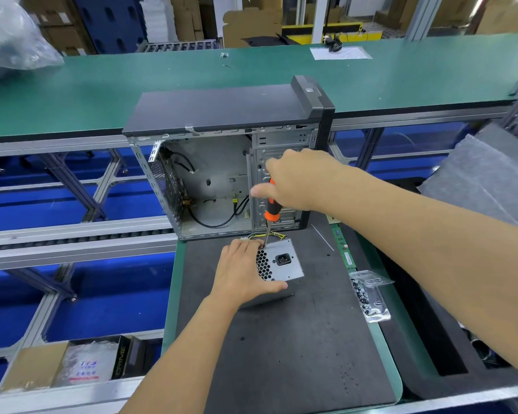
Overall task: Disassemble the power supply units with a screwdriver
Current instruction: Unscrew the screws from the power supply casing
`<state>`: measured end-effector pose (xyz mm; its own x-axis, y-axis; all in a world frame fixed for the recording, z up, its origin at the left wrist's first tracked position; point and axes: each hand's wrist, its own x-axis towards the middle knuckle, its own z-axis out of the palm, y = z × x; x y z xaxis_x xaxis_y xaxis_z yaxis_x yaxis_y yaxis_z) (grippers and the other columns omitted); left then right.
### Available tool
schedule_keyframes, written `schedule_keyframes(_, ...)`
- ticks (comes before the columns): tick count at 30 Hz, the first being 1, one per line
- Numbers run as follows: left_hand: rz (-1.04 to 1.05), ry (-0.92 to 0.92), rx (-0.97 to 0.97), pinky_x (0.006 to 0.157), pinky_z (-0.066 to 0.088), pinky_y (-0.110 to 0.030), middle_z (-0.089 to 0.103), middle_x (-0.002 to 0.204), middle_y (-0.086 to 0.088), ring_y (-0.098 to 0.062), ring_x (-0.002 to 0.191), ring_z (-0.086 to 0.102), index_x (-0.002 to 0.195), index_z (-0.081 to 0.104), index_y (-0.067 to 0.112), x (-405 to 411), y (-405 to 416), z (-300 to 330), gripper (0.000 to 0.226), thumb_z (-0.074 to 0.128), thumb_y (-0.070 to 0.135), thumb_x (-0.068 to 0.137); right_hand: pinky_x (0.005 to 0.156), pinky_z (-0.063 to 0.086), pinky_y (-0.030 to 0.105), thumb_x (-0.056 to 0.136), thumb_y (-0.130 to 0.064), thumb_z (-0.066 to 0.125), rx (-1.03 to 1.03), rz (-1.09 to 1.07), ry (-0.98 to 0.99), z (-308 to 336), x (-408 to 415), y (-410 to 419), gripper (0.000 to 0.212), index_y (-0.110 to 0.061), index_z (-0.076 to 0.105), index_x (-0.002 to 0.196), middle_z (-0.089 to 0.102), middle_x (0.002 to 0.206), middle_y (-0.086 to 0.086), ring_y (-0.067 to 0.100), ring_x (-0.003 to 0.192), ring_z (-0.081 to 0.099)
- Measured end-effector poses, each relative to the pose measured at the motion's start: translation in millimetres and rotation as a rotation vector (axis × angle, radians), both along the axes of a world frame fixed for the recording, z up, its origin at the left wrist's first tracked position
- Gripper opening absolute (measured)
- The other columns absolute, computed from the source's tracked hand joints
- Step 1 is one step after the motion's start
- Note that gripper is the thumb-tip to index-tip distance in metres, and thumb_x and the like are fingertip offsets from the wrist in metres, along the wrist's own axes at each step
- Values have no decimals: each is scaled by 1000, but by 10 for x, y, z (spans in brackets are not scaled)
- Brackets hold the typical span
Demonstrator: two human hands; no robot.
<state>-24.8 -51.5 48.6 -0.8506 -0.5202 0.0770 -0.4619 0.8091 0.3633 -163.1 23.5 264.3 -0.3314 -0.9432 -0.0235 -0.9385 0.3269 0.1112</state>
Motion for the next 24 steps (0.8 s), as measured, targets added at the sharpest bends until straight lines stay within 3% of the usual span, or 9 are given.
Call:
schedule_keyframes(4, 7, 21, 0, 102, 31, -29, 55, 126, 16, -12, 117, 41, 133, 50, 25, 3, 19, -1, 108, 57, 91, 47, 64, 42, 35, 90, -39, 55, 67, 154, -151, 4, -40, 26, 27, -22, 44, 108, 49, 93, 5, 27, 84, 54)
schedule_keyframes(8, 15, 31, 5, 100, 30, -27, 55, 125, 17, -11, 115, 41, 132, 51, 26, 3, 14, 2, 108, 56, 92, 47, 61, 39, 36, 90, -74, 34, 58, 20, 1, 5, -53, 52, 57, -19, 44, 102, 39, 79, 2, 28, 78, 47)
schedule_keyframes(10, 18, 35, -3, 99, 30, -27, 55, 124, 17, -11, 114, 41, 132, 52, 26, 6, 7, -11, 108, 55, 93, 47, 60, 35, 35, 97, -62, 39, 38, 85, 11, -6, -85, 47, 44, -18, 43, 98, 43, 77, 3, 26, 75, 46)
schedule_keyframes(12, 21, 34, -14, 98, 31, -28, 55, 124, 17, -11, 113, 41, 132, 52, 26, 8, 1, -24, 108, 55, 94, 47, 61, 35, 31, 95, -38, 54, 24, 171, -186, -24, -106, 65, 24, -20, 45, 109, 50, 86, 0, 21, 77, 50)
schedule_keyframes(13, 21, 31, -15, 98, 30, -28, 55, 124, 17, -11, 113, 41, 131, 52, 27, 11, 1, -24, 108, 55, 94, 47, 62, 37, 31, 92, -32, 58, 24, 179, -262, -33, -105, 77, 30, -21, 44, 116, 49, 86, -2, 19, 78, 51)
schedule_keyframes(16, 19, 37, -1, 96, 28, -26, 55, 123, 19, -10, 112, 40, 131, 53, 28, 10, 1, -14, 104, 53, 95, 51, 61, 42, 36, 91, -58, 53, 23, 85, -199, -42, -84, 91, 44, -22, 40, 112, 43, 81, -2, 20, 72, 50)
schedule_keyframes(18, 42, 90, 46, 94, 27, -24, 58, 121, 19, -10, 111, 42, 128, 57, 29, 11, -2, -15, 86, 51, 88, 66, 55, 36, 33, 91, -65, 48, 28, 36, -114, -57, -111, 91, 47, -21, 39, 105, 38, 77, -3, 17, 65, 44)
schedule_keyframes(21, 59, 179, 54, 95, 31, -29, 68, 117, 12, -17, 109, 50, 124, 66, 24, -14, -17, -32, 47, 57, 57, 92, 52, 31, 30, 96, -54, 51, -19, 46, -203, -100, -152, 123, 33, -24, 40, 102, 40, 77, -4, 19, 69, 48)
schedule_keyframes(24, 111, 258, 108, 91, 41, -37, 76, 102, 5, -25, 95, 58, 111, 76, 20, -77, -42, 33, 24, 68, 34, 94, 52, 30, 28, 96, -50, 53, -75, 42, -277, -139, -187, 168, 27, -25, 43, 102, 45, 78, -4, 14, 66, 48)
